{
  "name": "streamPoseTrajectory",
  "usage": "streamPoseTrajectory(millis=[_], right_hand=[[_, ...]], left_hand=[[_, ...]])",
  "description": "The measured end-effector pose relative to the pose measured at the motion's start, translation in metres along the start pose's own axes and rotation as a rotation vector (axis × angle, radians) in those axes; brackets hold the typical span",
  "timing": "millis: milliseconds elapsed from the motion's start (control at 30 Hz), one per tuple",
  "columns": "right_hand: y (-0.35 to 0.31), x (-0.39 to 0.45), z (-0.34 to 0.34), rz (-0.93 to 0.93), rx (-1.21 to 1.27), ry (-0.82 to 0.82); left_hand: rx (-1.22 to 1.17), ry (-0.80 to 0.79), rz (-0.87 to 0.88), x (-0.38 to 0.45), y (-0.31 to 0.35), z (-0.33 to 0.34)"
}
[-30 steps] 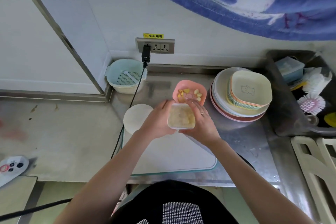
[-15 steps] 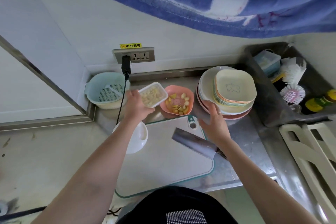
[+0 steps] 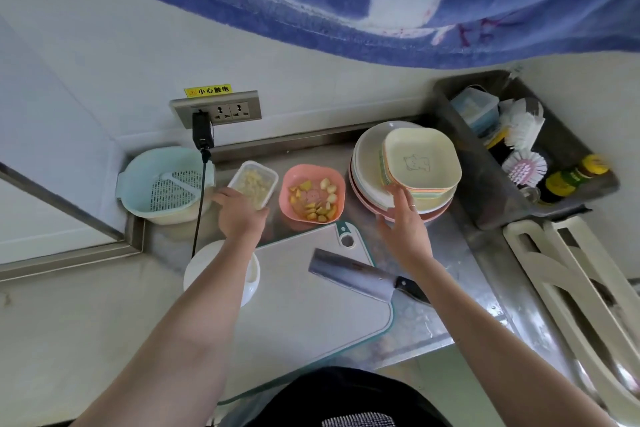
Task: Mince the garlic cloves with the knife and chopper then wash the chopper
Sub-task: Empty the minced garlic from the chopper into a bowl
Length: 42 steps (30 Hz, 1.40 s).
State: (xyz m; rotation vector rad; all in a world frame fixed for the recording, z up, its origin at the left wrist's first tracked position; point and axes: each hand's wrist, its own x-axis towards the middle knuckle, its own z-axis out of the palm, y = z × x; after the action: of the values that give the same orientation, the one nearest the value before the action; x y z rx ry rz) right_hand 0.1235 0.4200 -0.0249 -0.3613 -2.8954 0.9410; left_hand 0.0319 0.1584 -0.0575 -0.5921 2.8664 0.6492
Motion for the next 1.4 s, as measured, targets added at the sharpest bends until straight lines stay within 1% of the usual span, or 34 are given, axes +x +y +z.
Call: streamPoseTrajectory(millis=[67, 100, 167, 200, 267, 367, 533, 600, 633, 667, 733, 767, 800, 833, 900, 933, 967, 1000, 1067, 1100, 1133, 1167, 1200, 1267, 1300, 1333, 1400], right_hand=[[-0.001, 0.003, -0.003, -0.023, -0.006, 0.048], [-0.002, 0.004, -0.004, -0.021, -0.035, 0.077], [-0.003, 0.008, -0.007, 0.028, -0.079, 0.118], [-0.003, 0.011, -0.009, 0.065, -0.094, 0.118], [-0.005, 0.015, -0.012, 0.121, -0.124, 0.096], [-0.008, 0.024, -0.019, 0.141, -0.151, 0.117], [-0.013, 0.040, -0.032, 0.144, -0.203, 0.170], [-0.014, 0.043, -0.035, 0.119, -0.238, 0.191], [-0.015, 0.042, -0.036, 0.102, -0.249, 0.218], [-0.016, 0.040, -0.037, 0.086, -0.255, 0.249], [-0.020, 0.035, -0.036, 0.056, -0.249, 0.297], [-0.024, 0.030, -0.034, 0.016, -0.236, 0.327], [-0.029, 0.024, -0.031, -0.054, -0.220, 0.356], [-0.035, 0.016, -0.027, -0.149, -0.212, 0.381], [-0.049, -0.005, -0.017, -0.334, -0.241, 0.396], [-0.055, -0.015, -0.011, -0.403, -0.263, 0.379], [-0.060, -0.025, -0.003, -0.458, -0.283, 0.357], [-0.063, -0.032, 0.003, -0.496, -0.298, 0.326], [-0.067, -0.045, 0.016, -0.538, -0.258, 0.234], [-0.066, -0.050, 0.020, -0.547, -0.198, 0.162], [-0.066, -0.054, 0.022, -0.523, -0.115, 0.073], [-0.065, -0.057, 0.021, -0.459, -0.029, -0.011], [-0.063, -0.059, 0.020, -0.379, 0.040, -0.059], [-0.057, -0.055, 0.018, -0.240, 0.098, 0.000], [-0.056, -0.051, 0.017, -0.194, 0.078, 0.007], [-0.058, -0.047, 0.015, -0.165, 0.022, -0.024], [-0.063, -0.044, 0.017, -0.162, -0.143, -0.160]], left_hand=[[-0.061, -0.054, -0.028, 0.006, 0.002, 0.000], [-0.131, -0.087, -0.066, 0.009, 0.003, 0.000], [-0.297, -0.150, -0.148, 0.017, 0.004, 0.003], [-0.368, -0.168, -0.158, 0.020, 0.003, 0.004], [-0.422, -0.201, -0.127, 0.018, 0.004, 0.005], [-0.470, -0.205, -0.096, 0.011, 0.005, 0.004], [-0.501, -0.175, -0.060, 0.010, -0.006, 0.013], [-0.499, -0.098, -0.021, 0.001, -0.004, 0.011], [-0.504, -0.034, 0.003, -0.006, -0.002, 0.008], [-0.528, 0.035, 0.031, -0.014, 0.002, 0.005], [-0.635, 0.096, 0.071, -0.032, 0.013, -0.004], [-0.723, 0.054, 0.076, -0.041, 0.021, -0.009], [-0.826, -0.035, 0.081, -0.050, 0.031, -0.014], [-0.924, -0.181, 0.060, -0.057, 0.041, -0.019], [-1.096, -0.537, -0.036, -0.073, 0.064, -0.031], [-1.134, -0.663, -0.065, -0.081, 0.073, -0.035], [-1.120, -0.705, -0.057, -0.087, 0.080, -0.034], [-1.095, -0.667, -0.048, -0.093, 0.085, -0.031], [-1.005, -0.425, -0.049, -0.099, 0.082, -0.020], [-0.960, -0.342, -0.022, -0.100, 0.075, -0.017], [-0.895, -0.311, 0.018, -0.100, 0.066, -0.014], [-0.783, -0.319, 0.065, -0.099, 0.054, -0.016], [-0.653, -0.350, 0.121, -0.097, 0.042, -0.019], [-0.392, -0.423, 0.253, -0.097, 0.018, -0.026], [-0.291, -0.434, 0.293, -0.099, 0.009, -0.029], [-0.227, -0.424, 0.306, -0.099, 0.001, -0.030], [-0.159, -0.407, 0.296, -0.099, -0.011, -0.031]])
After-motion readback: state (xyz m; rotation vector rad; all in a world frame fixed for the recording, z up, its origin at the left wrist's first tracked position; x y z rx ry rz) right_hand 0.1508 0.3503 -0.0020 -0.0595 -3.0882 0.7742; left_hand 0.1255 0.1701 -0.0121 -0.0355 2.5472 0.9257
